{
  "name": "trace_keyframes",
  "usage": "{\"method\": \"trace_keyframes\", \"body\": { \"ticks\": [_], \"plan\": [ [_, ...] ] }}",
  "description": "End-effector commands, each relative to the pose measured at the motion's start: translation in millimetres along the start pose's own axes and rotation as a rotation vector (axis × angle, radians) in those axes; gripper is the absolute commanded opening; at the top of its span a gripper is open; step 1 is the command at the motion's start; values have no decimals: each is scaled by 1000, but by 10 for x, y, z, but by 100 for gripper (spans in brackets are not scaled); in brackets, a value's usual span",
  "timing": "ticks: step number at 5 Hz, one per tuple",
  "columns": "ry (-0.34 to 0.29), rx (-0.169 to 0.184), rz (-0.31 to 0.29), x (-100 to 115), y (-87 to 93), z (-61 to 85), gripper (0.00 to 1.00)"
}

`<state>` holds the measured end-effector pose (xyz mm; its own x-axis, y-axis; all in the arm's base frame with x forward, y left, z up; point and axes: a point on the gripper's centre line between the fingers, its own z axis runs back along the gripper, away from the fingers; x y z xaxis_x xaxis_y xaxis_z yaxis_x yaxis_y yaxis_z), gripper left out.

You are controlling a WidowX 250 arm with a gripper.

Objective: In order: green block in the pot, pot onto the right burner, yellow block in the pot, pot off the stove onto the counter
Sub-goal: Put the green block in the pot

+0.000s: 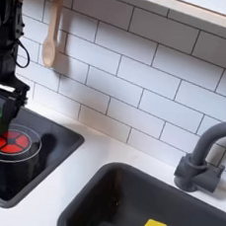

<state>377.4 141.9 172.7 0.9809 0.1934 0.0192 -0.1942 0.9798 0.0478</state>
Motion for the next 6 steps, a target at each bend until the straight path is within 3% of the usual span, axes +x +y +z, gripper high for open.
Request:
{"method": "trace_keyframes", "body": {
  "ticks": [1,3,4,5,6],
  "plan": [
    [35,-9,-6,51,-28,-129,100],
    [48,-8,-11,72,-9,-203,100],
    [51,-16,-11,68,-16,-238,21],
    [45,-15,-4,57,-25,-222,0],
    [45,-21,-6,45,-45,-237,0]
  ]
}}
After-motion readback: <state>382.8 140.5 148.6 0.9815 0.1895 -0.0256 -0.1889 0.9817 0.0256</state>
